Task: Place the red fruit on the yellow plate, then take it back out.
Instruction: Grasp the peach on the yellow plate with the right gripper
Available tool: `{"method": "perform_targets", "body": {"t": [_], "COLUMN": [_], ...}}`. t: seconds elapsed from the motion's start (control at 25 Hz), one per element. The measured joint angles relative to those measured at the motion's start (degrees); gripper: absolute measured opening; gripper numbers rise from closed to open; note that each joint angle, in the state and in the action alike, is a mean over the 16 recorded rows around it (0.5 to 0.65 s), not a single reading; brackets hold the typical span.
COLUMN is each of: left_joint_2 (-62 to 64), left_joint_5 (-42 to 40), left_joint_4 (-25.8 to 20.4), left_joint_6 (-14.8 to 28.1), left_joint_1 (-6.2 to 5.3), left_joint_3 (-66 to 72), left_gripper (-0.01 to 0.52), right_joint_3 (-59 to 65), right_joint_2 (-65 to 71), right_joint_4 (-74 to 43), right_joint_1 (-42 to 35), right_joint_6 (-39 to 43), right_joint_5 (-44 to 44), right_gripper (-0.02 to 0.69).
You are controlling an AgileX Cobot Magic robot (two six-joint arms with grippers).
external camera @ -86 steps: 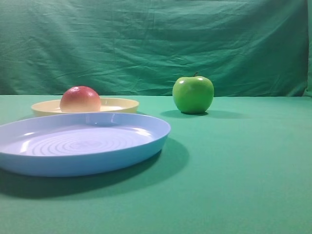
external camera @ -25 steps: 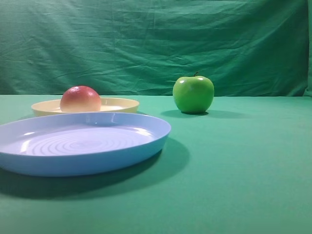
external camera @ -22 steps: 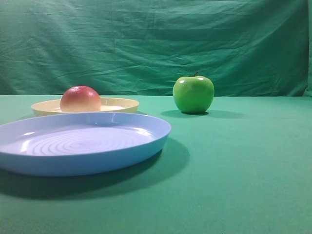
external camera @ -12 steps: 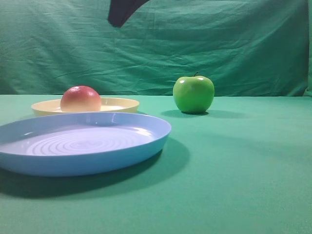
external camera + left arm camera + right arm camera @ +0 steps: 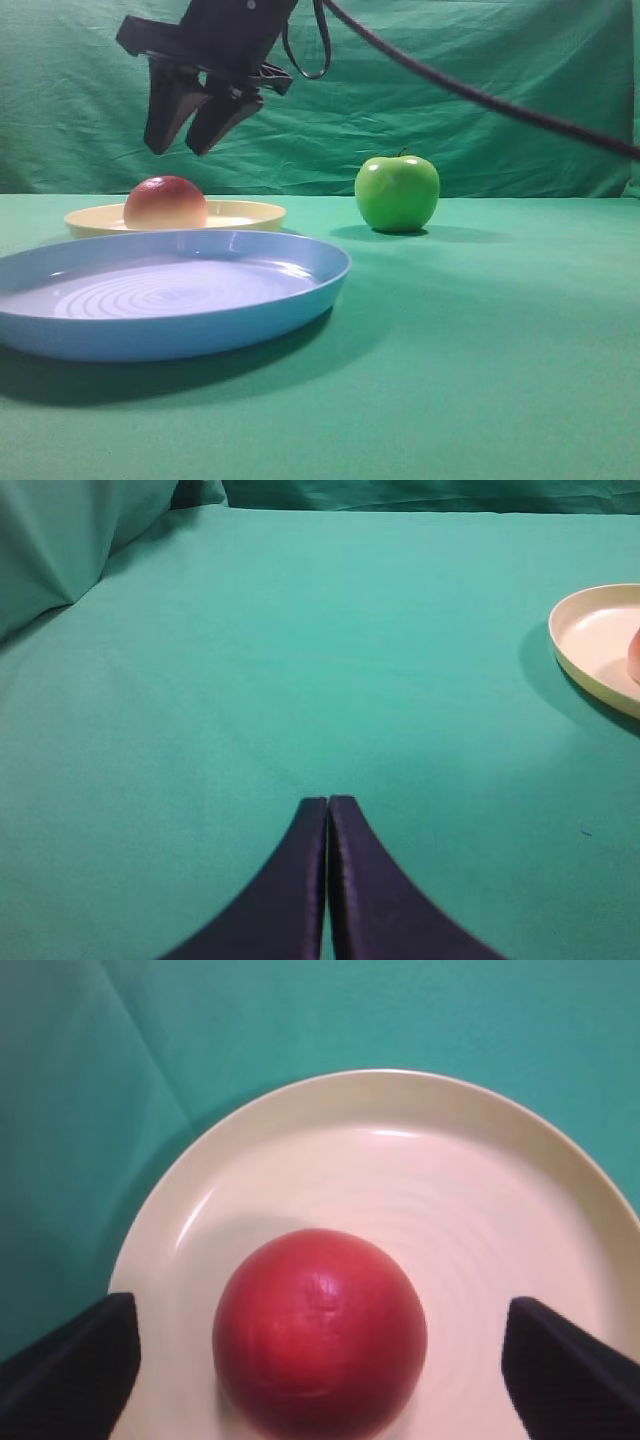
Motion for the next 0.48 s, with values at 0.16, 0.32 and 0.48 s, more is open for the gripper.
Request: {"method": "perform_targets", "body": {"t": [0.16,0.32,0.48], "left_joint_2": [0.0,0.0,0.0], "left_joint_5": [0.0,0.0,0.0], "left_joint_4": [0.0,0.0,0.0], "left_joint_6": [0.0,0.0,0.0], "left_joint_1": [0.0,0.0,0.0], "left_joint_3": [0.0,0.0,0.0], "left_gripper": [0.0,0.0,0.0], "right_joint_3": [-0.04,-0.04,-0.13], "right_joint_2": [1.54,3.07,4.22], "right_joint_4": [0.6,0.97,1.09], "right_joint_1": [0.0,0.0,0.0], "right_joint_6": [-0.37,-0.71,-1.08], "right_joint_5": [-1.64,-3.11,-3.91], "right_gripper": [0.637,0.61,0.557]}}
